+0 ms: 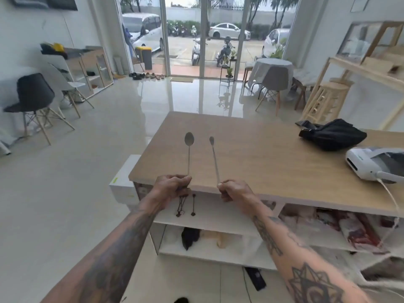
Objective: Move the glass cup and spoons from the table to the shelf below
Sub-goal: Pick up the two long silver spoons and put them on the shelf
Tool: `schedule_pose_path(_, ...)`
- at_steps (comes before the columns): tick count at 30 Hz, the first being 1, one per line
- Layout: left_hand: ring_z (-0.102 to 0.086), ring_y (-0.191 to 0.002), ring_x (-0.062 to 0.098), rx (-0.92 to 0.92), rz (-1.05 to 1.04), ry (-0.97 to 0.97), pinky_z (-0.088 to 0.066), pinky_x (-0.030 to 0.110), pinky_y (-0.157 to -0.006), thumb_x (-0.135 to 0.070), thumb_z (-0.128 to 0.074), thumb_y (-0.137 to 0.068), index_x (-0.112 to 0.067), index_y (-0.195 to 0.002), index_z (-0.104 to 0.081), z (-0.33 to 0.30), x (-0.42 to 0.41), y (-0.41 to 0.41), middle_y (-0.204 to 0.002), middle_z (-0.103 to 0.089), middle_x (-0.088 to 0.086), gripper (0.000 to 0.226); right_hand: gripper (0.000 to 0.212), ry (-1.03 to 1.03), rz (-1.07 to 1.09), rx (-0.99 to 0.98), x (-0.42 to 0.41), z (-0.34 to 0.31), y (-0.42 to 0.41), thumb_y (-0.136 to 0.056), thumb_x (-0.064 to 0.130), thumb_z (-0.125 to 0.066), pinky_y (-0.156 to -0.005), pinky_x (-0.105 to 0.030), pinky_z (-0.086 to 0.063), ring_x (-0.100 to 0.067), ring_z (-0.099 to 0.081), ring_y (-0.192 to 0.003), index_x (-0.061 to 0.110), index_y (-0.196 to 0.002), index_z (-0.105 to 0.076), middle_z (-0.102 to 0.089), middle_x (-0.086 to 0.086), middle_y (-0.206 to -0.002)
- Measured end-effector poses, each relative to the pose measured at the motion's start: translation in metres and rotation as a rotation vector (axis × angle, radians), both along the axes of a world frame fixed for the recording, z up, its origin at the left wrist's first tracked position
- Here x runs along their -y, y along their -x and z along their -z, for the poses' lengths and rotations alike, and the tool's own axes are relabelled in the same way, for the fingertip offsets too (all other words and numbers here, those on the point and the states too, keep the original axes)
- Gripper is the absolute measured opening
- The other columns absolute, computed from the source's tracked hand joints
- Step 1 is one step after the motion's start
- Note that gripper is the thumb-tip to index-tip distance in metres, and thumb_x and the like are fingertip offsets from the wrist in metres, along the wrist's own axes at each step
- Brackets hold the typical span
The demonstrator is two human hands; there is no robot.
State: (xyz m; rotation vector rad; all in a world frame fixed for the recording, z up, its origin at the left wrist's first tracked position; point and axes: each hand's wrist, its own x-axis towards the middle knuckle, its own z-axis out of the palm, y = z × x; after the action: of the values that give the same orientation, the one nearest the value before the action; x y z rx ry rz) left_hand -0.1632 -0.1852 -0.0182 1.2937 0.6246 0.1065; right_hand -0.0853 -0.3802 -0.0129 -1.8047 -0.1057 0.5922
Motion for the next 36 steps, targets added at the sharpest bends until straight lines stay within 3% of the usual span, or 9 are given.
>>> schedule_pose_path(4, -0.067, -0.048, 0.012, -0.123, -0.045, 0.015, -0.055, 0.02, -0.056, -0.006, -0.075, -0.085, -0.001, -0.093, -0.072, 0.058, 0.006, 0.049, -0.076, -0.068, 0.013, 0.01, 0.009, 0.106, -0.047, -0.022, 0.001, 0.06, 0.035, -0.085, 0.002, -0.061, -0.058, -0.031, -0.049, -0.021, -0.054, -0.062, 0.006, -0.08, -0.066, -0.06, -0.011, -0.074)
schedule_pose_path(8, -0.068, -0.053, 0.014, -0.249, -0.05, 0.072, -0.057, 0.018, -0.058, -0.005, -0.072, -0.087, 0.005, -0.107, -0.069, 0.117, 0.002, 0.092, -0.08, -0.068, 0.013, 0.023, 0.007, 0.213, -0.102, -0.062, 0.005, 0.118, 0.063, -0.087, 0.005, -0.062, -0.071, -0.037, -0.055, -0.021, -0.059, -0.069, 0.004, -0.089, -0.069, -0.064, -0.012, -0.08)
schedule_pose_path(14, -0.066, -0.048, 0.008, -0.386, -0.018, 0.094, -0.053, 0.013, -0.051, -0.006, -0.072, -0.088, 0.002, -0.106, -0.066, 0.195, -0.01, 0.097, -0.075, -0.067, 0.011, 0.02, 0.008, 0.33, -0.105, -0.192, -0.006, 0.195, 0.068, -0.089, 0.005, -0.059, -0.063, -0.028, -0.052, -0.018, -0.056, -0.068, 0.007, -0.087, -0.067, -0.061, -0.011, -0.081)
schedule_pose_path(18, -0.065, -0.054, 0.014, -0.46, -0.009, 0.044, -0.052, 0.015, -0.051, -0.006, -0.074, -0.086, -0.001, -0.087, -0.069, 0.247, -0.031, 0.056, -0.074, -0.066, 0.011, 0.008, 0.009, 0.299, 0.006, -0.303, -0.034, 0.25, 0.03, -0.09, 0.007, -0.063, -0.073, -0.033, -0.057, -0.019, -0.06, -0.07, 0.004, -0.096, -0.068, -0.064, -0.01, -0.081)
schedule_pose_path(21, -0.062, -0.056, 0.013, -0.444, 0.028, -0.016, -0.052, 0.016, -0.05, -0.007, -0.073, -0.087, -0.002, -0.088, -0.069, 0.276, -0.055, 0.015, -0.074, -0.066, 0.008, 0.007, 0.013, 0.233, 0.099, -0.341, -0.065, 0.284, -0.008, -0.091, 0.005, -0.063, -0.059, -0.027, -0.055, -0.018, -0.06, -0.064, -0.001, -0.101, -0.066, -0.063, -0.01, -0.078)
schedule_pose_path(23, -0.063, -0.055, 0.012, -0.447, 0.053, -0.078, -0.052, 0.016, -0.048, -0.01, -0.075, -0.086, -0.001, -0.092, -0.071, 0.308, -0.073, -0.019, -0.074, -0.068, 0.007, 0.012, 0.014, 0.232, 0.139, -0.363, -0.089, 0.319, -0.036, -0.091, 0.005, -0.063, -0.059, -0.028, -0.054, -0.017, -0.059, -0.06, -0.003, -0.102, -0.067, -0.064, -0.011, -0.078)
schedule_pose_path(26, -0.064, -0.055, 0.012, -0.492, 0.066, -0.142, -0.051, 0.019, -0.05, -0.016, -0.079, -0.083, -0.002, -0.093, -0.071, 0.352, -0.095, -0.063, -0.075, -0.071, 0.008, 0.019, 0.009, 0.266, 0.182, -0.379, -0.118, 0.366, -0.07, -0.091, 0.007, -0.064, -0.066, -0.028, -0.057, -0.017, -0.059, -0.058, -0.001, -0.093, -0.067, -0.064, -0.011, -0.077)
schedule_pose_path(29, -0.062, -0.045, 0.009, -0.518, 0.09, -0.166, -0.053, 0.018, -0.047, -0.018, -0.079, -0.083, -0.005, -0.081, -0.067, 0.384, -0.101, -0.097, -0.072, -0.07, 0.006, 0.018, 0.015, 0.264, 0.206, -0.389, -0.136, 0.4, -0.097, -0.091, 0.005, -0.063, -0.057, -0.028, -0.057, -0.015, -0.057, -0.053, 0.003, -0.076, -0.062, -0.062, -0.008, -0.07)
schedule_pose_path(36, -0.06, -0.04, 0.012, -0.574, 0.071, -0.184, -0.049, 0.02, -0.042, -0.024, -0.083, -0.079, -0.003, -0.086, -0.065, 0.417, -0.099, -0.144, -0.071, -0.07, 0.008, 0.029, 0.025, 0.35, 0.252, -0.33, -0.157, 0.426, -0.135, -0.089, 0.009, -0.068, -0.044, -0.023, -0.055, -0.013, -0.055, -0.048, 0.006, -0.065, -0.061, -0.062, -0.007, -0.067)
